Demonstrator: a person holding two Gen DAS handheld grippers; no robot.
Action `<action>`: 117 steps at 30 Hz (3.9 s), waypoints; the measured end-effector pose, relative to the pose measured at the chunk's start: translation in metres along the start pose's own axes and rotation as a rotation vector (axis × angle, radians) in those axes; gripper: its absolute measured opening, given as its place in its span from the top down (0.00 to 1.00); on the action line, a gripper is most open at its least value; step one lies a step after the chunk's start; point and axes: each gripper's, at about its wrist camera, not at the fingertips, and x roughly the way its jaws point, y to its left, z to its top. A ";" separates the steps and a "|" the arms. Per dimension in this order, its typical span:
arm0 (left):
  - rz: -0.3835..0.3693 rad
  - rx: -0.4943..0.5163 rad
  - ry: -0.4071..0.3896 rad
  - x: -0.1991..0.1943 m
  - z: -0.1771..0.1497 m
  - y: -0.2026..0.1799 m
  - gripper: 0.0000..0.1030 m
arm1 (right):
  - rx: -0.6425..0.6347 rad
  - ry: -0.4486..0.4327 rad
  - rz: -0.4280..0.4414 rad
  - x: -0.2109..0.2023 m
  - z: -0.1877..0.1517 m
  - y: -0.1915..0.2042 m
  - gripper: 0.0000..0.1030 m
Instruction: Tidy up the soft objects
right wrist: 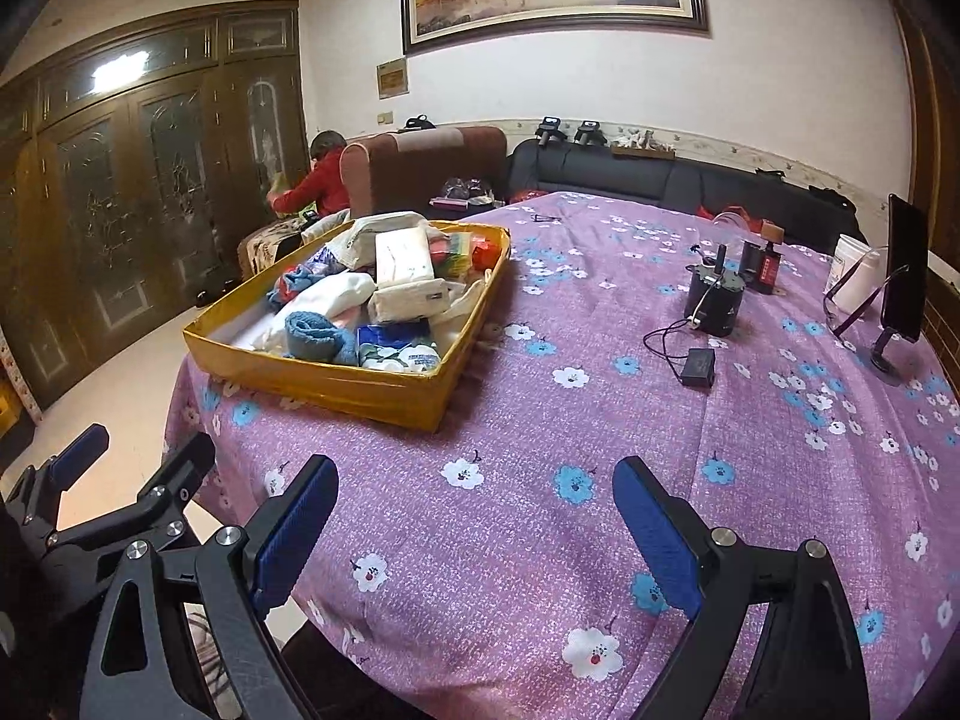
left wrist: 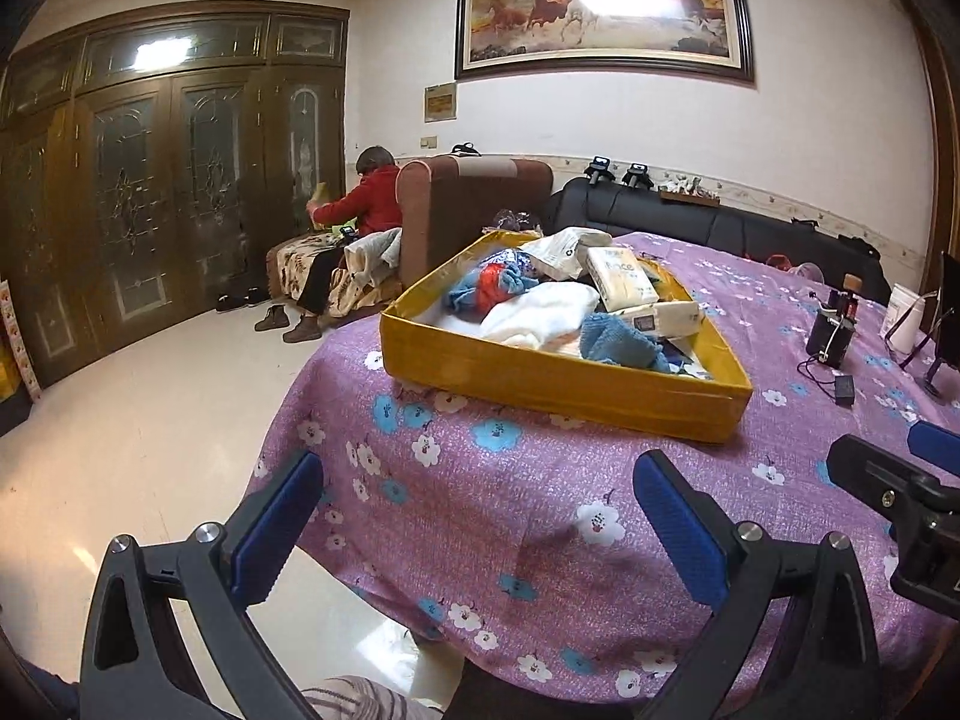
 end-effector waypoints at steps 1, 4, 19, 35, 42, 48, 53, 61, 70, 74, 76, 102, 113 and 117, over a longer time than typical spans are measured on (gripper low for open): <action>0.001 0.005 0.003 0.001 0.000 -0.001 0.00 | -0.001 0.001 0.001 0.000 0.000 0.000 0.07; -0.005 0.009 0.014 0.003 0.000 -0.001 0.00 | -0.007 0.005 0.002 0.002 0.001 0.002 0.07; 0.013 0.018 0.018 0.007 -0.002 -0.001 0.00 | -0.015 0.031 0.003 0.007 -0.001 0.006 0.07; 0.054 0.068 -0.036 -0.006 -0.001 -0.009 0.00 | 0.016 0.025 0.000 0.005 0.000 -0.005 0.07; 0.062 0.086 -0.059 -0.012 0.000 -0.011 0.00 | 0.012 0.023 0.000 0.003 0.000 -0.004 0.07; 0.062 0.086 -0.061 -0.012 0.000 -0.011 0.00 | 0.011 0.022 0.000 0.001 0.000 -0.004 0.07; 0.062 0.081 -0.054 -0.012 0.002 -0.010 0.00 | 0.012 0.018 -0.002 0.002 0.000 -0.005 0.07; 0.067 0.086 -0.064 -0.013 0.003 -0.009 0.00 | 0.012 0.021 0.000 0.004 0.000 -0.005 0.07; 0.066 0.073 -0.059 -0.013 0.003 -0.009 0.00 | 0.009 0.029 -0.001 0.006 -0.001 -0.003 0.07; 0.069 0.077 -0.056 -0.012 0.003 -0.009 0.00 | 0.013 0.033 0.000 0.008 -0.002 -0.003 0.07; 0.071 0.077 -0.057 -0.011 0.003 -0.009 0.00 | 0.014 0.033 0.000 0.007 -0.003 -0.003 0.07; 0.072 0.096 -0.057 -0.010 0.000 -0.011 0.00 | 0.011 0.039 0.002 0.007 -0.003 -0.002 0.07; 0.073 0.100 -0.059 -0.010 0.000 -0.011 0.00 | 0.016 0.042 0.004 0.008 -0.003 -0.002 0.07; 0.075 0.103 -0.060 -0.010 -0.001 -0.010 0.00 | 0.016 0.042 0.004 0.007 -0.003 -0.002 0.07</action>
